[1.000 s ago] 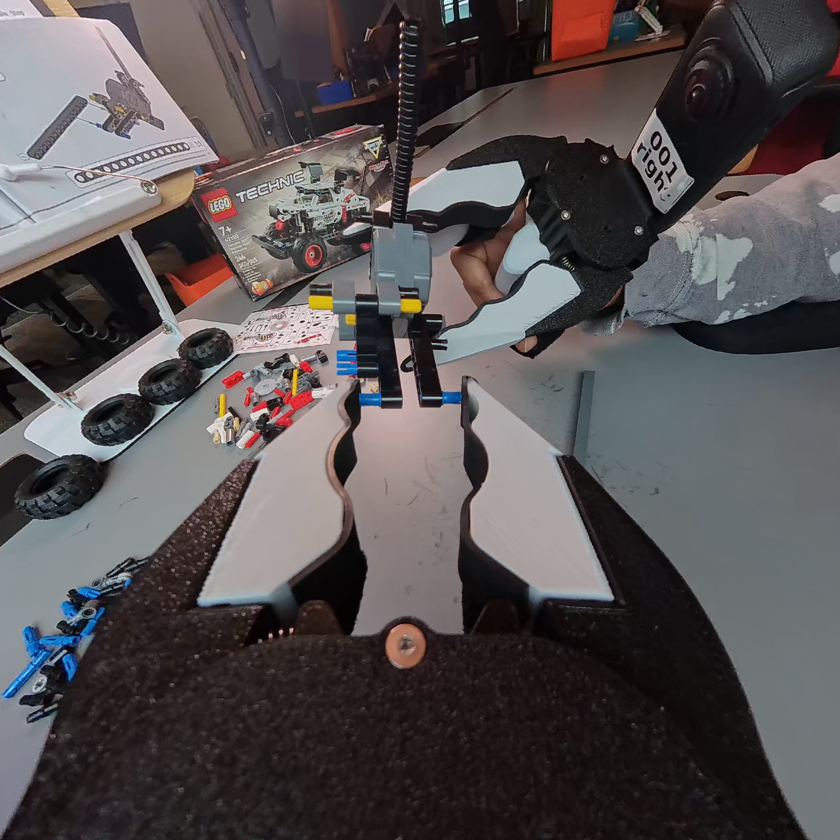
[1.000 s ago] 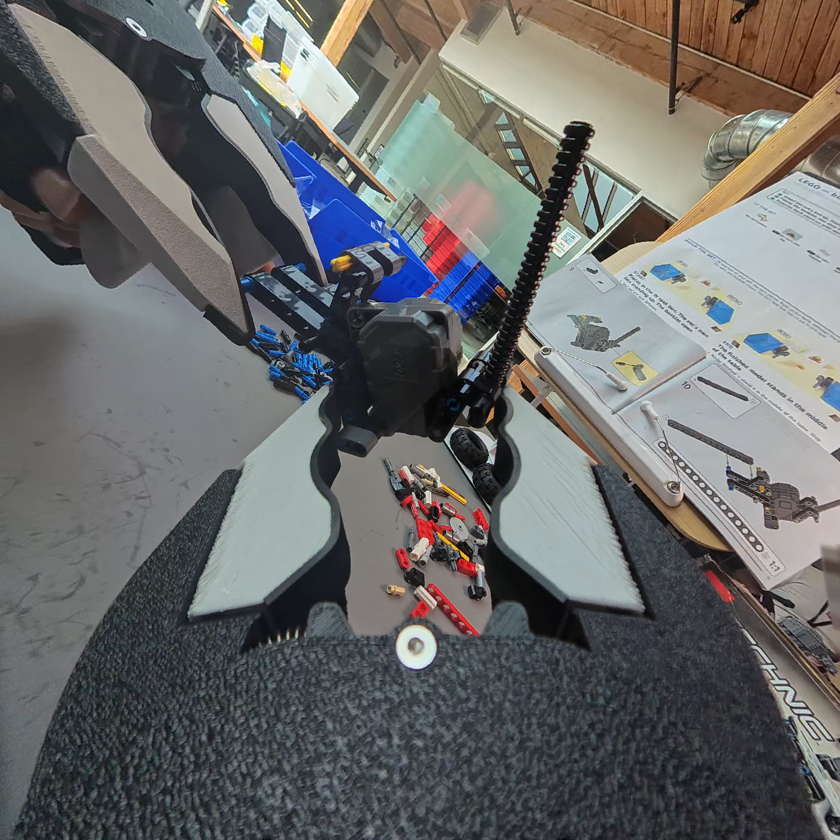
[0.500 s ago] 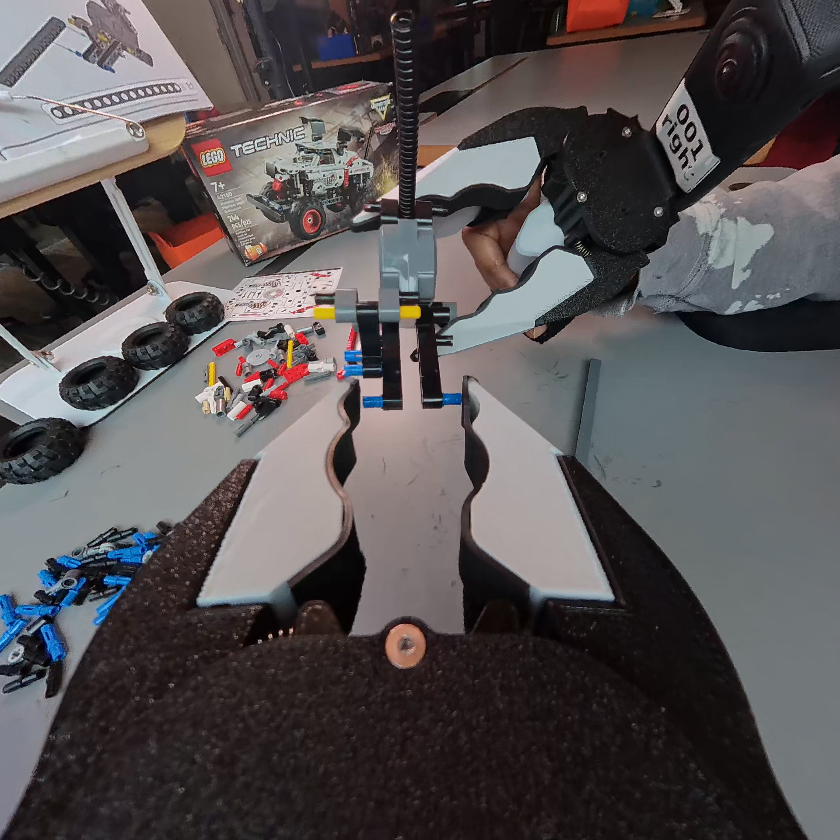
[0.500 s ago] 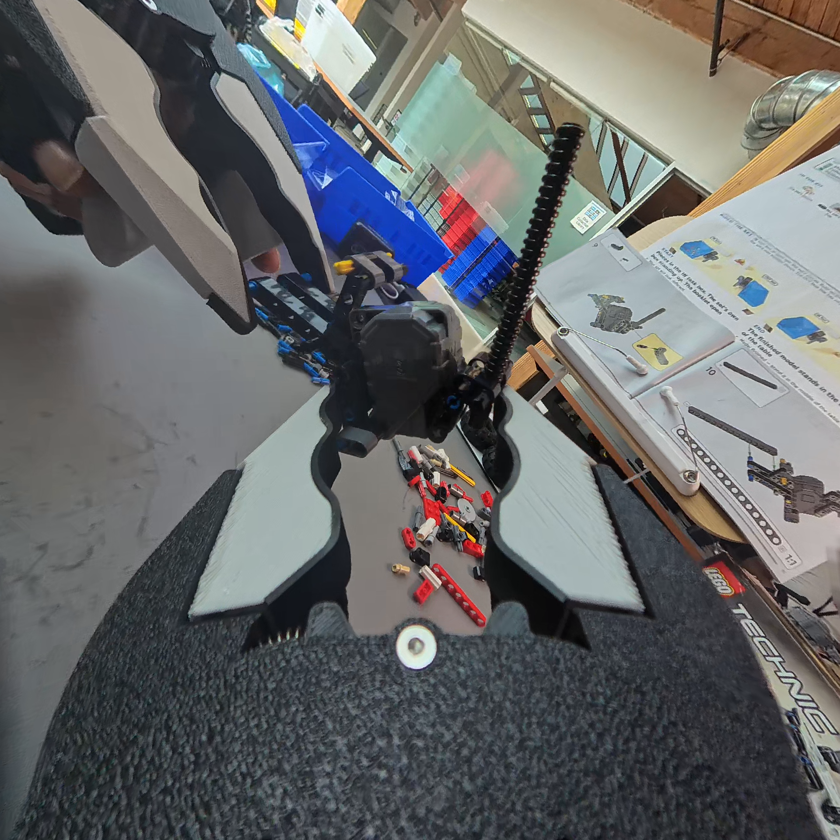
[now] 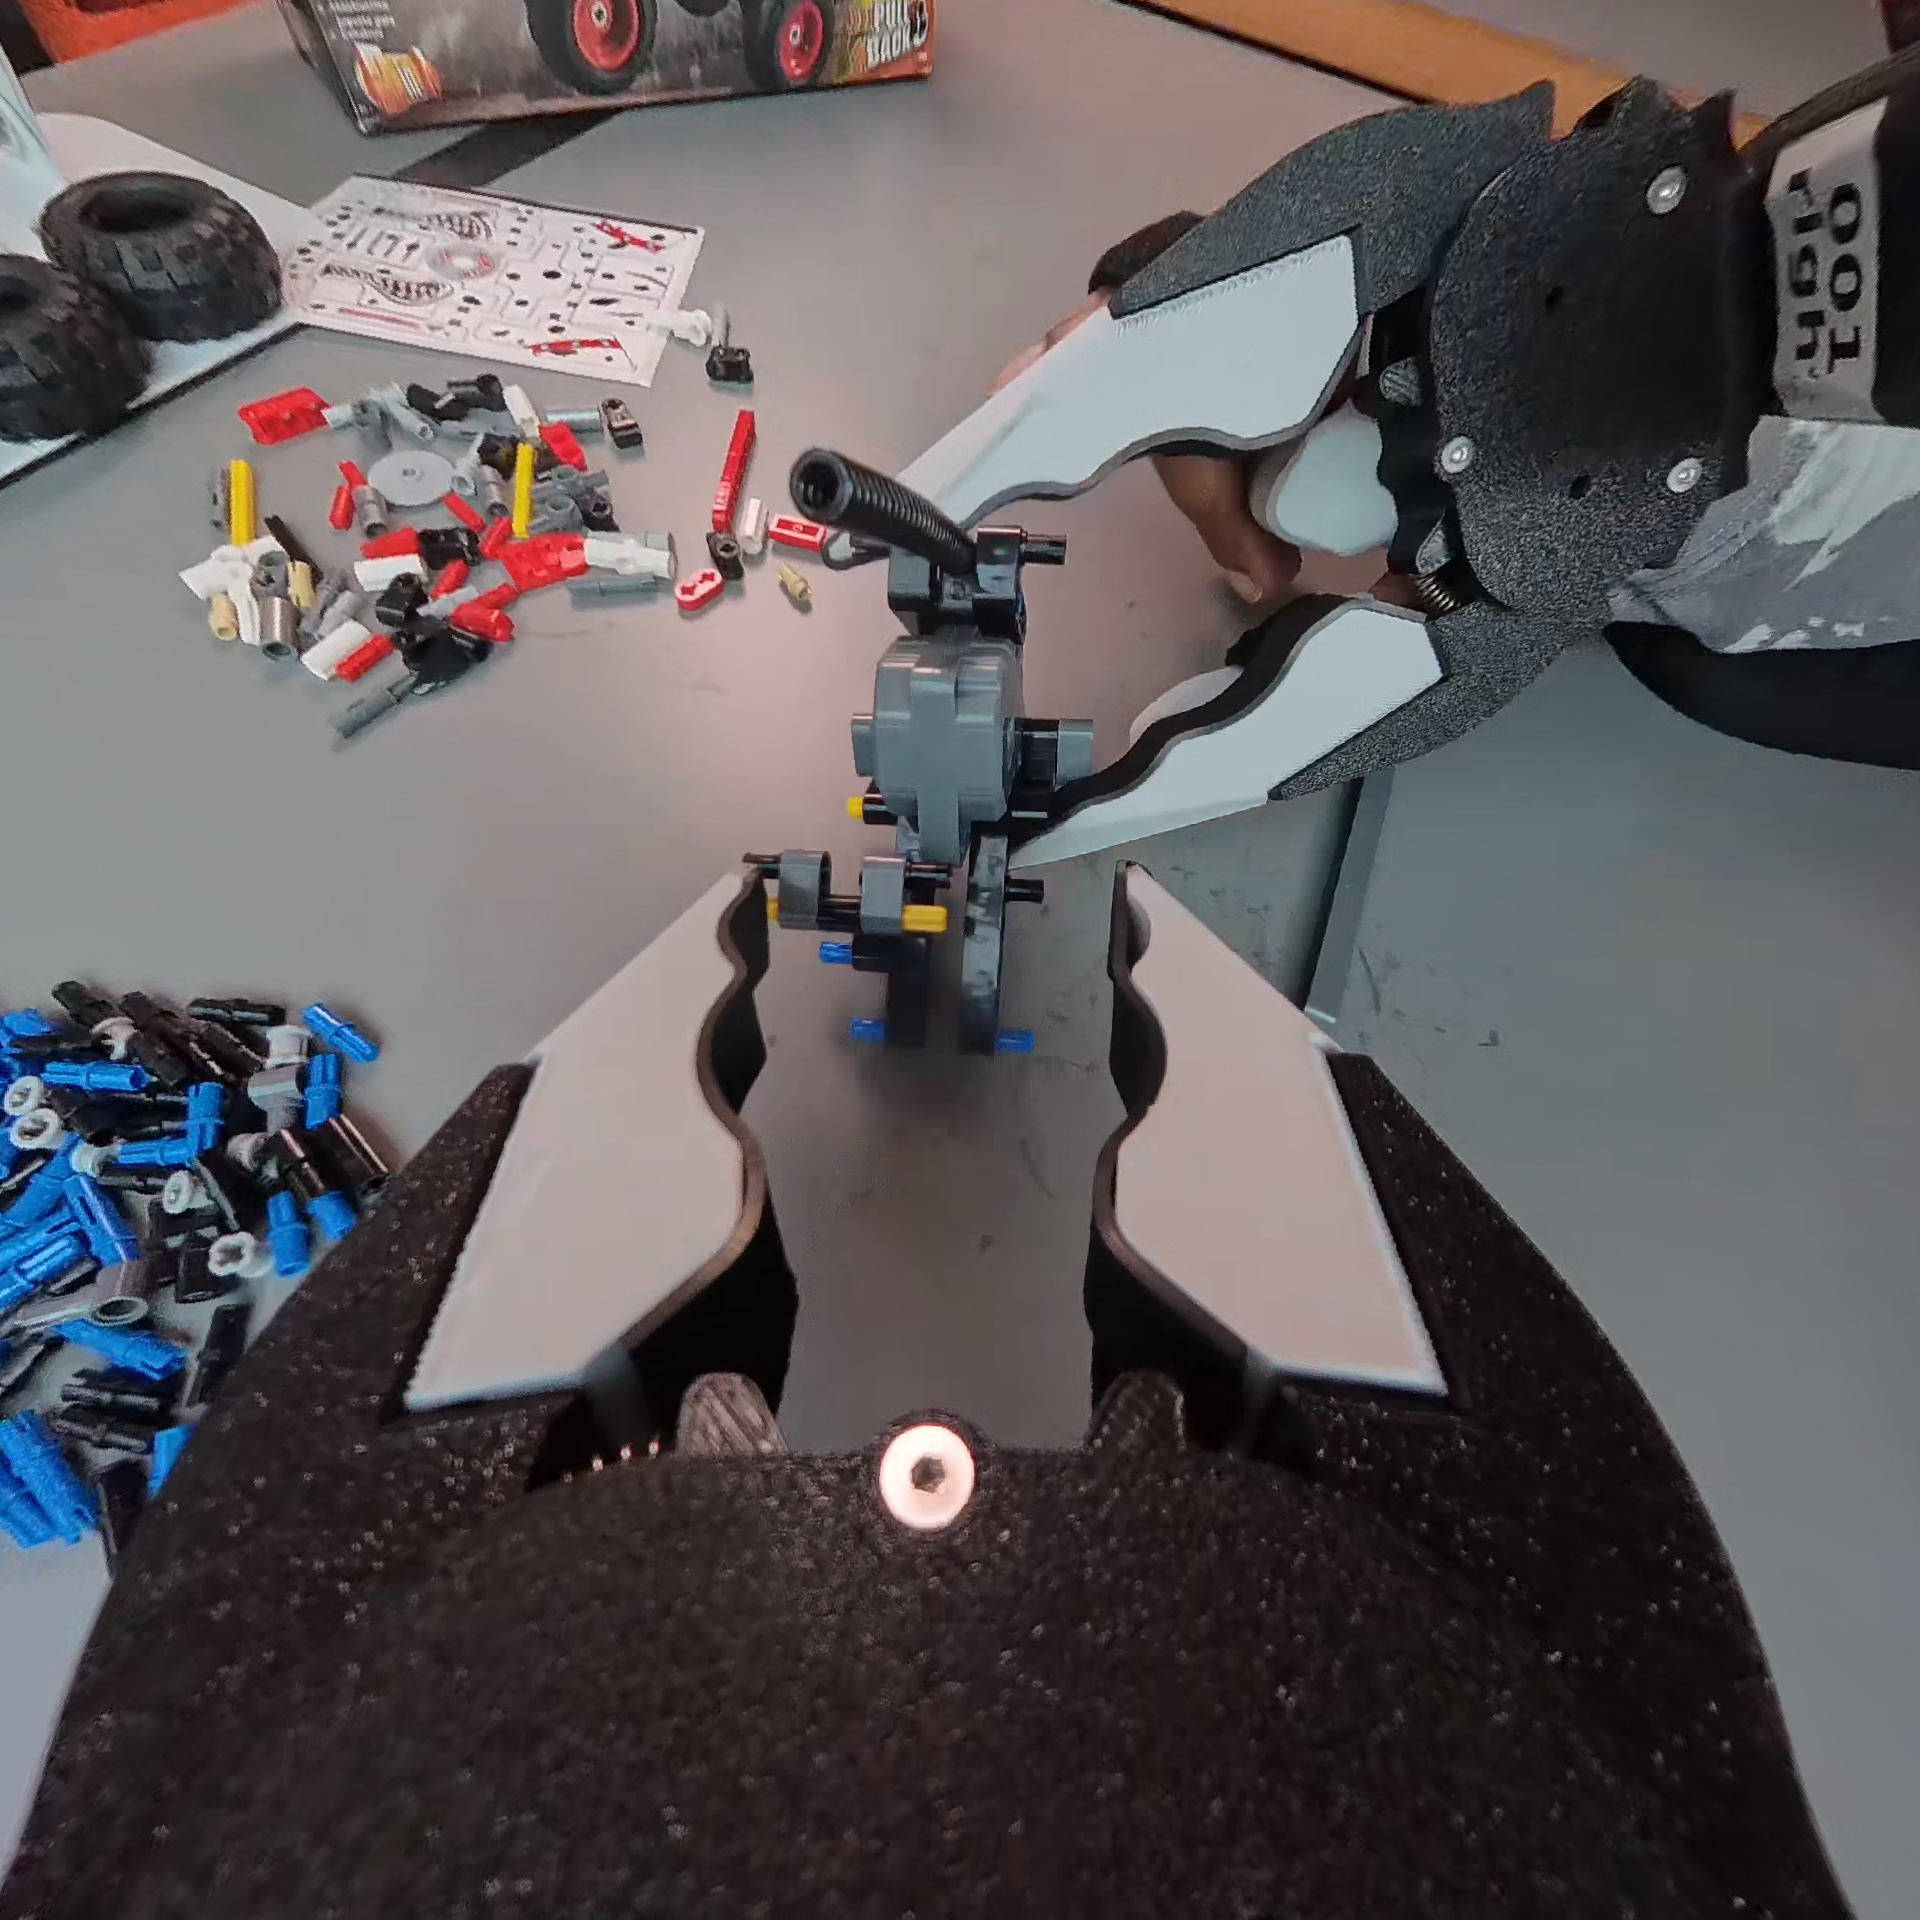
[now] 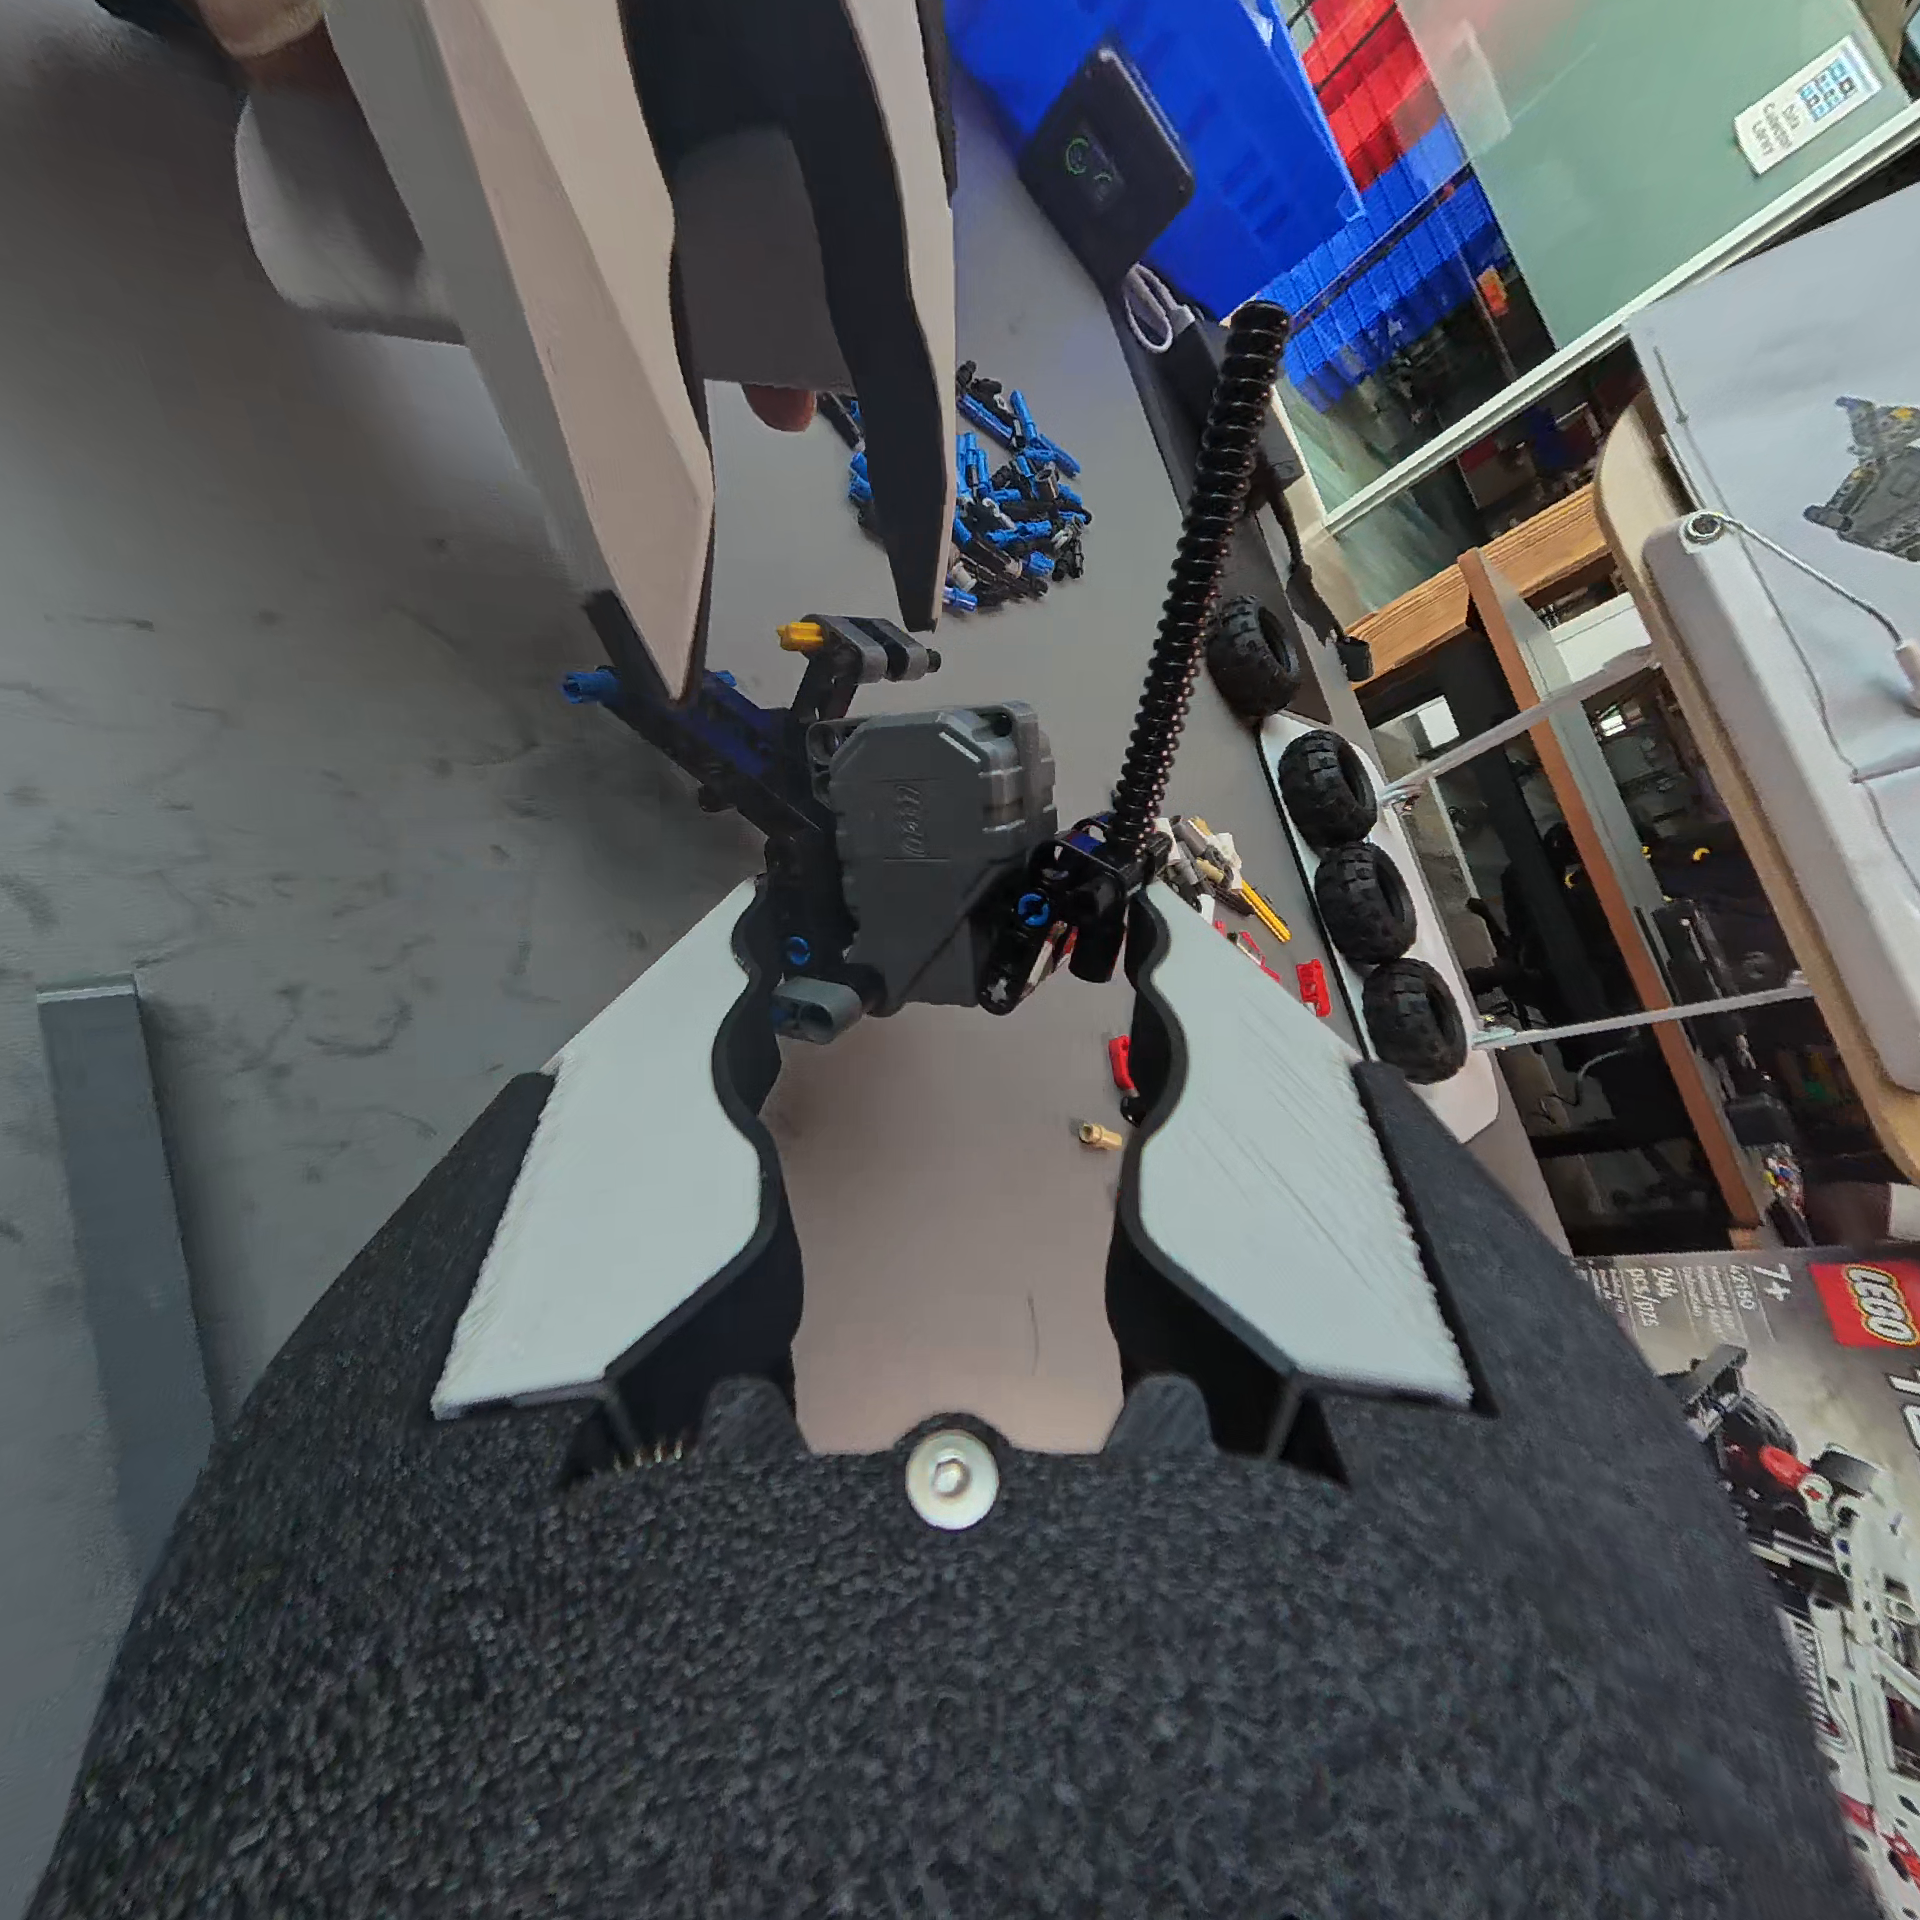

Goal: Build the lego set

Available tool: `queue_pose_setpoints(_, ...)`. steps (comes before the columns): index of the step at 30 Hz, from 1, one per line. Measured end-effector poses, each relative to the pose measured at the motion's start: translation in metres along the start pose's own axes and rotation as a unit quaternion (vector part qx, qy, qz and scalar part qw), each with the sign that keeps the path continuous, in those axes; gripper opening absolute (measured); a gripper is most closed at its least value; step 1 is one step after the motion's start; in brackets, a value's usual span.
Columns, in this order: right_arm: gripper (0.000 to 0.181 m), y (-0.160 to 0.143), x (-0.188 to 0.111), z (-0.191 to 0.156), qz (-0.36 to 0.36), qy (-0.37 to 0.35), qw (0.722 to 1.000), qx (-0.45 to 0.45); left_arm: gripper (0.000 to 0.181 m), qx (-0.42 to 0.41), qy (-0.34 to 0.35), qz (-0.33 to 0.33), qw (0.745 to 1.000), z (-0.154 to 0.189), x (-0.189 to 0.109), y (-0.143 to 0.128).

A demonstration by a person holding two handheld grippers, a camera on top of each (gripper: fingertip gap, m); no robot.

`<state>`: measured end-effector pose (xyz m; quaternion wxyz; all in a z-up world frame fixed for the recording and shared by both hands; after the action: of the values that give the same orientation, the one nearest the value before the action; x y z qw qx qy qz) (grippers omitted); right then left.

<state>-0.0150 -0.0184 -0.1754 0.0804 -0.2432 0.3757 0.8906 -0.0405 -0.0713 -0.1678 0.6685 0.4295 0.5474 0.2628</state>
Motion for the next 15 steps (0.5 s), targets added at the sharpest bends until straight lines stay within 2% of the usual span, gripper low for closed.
queue_pose_setpoints(1,0.067,0.000,0.001,-0.003,-0.005,0.002,1.000,-0.006,0.064,0.000,0.003,-0.015,1.000,0.000,0.004,-0.004)
queue_pose_setpoints(5,0.067,-0.002,0.001,-0.006,-0.006,0.015,1.000,-0.004,0.035,0.035,0.047,-0.036,0.998,-0.009,0.008,-0.008)
queue_pose_setpoints(10,0.068,-0.004,-0.008,-0.013,-0.007,0.065,0.998,0.011,0.035,0.057,0.038,-0.033,0.997,-0.002,0.007,-0.009)
queue_pose_setpoints(13,0.070,-0.007,-0.017,-0.023,-0.018,0.116,0.993,0.009,0.035,0.107,0.064,-0.036,0.992,-0.003,0.008,-0.011)
queue_pose_setpoints(15,0.071,-0.011,-0.023,-0.032,-0.023,0.158,0.987,0.021,0.037,0.121,0.053,-0.029,0.991,0.001,0.008,-0.011)
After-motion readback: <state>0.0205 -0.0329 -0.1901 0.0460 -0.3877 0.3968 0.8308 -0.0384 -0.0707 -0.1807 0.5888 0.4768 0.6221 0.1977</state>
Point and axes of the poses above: each gripper's, where its closed fingertips meet, x out along the fingers, y out of its top, z = x × y across the jaws, the point moved 2 cm from there along -x, back along the fingers, and after that the axes turned 8 degrees about y, right-handed, at the moved point
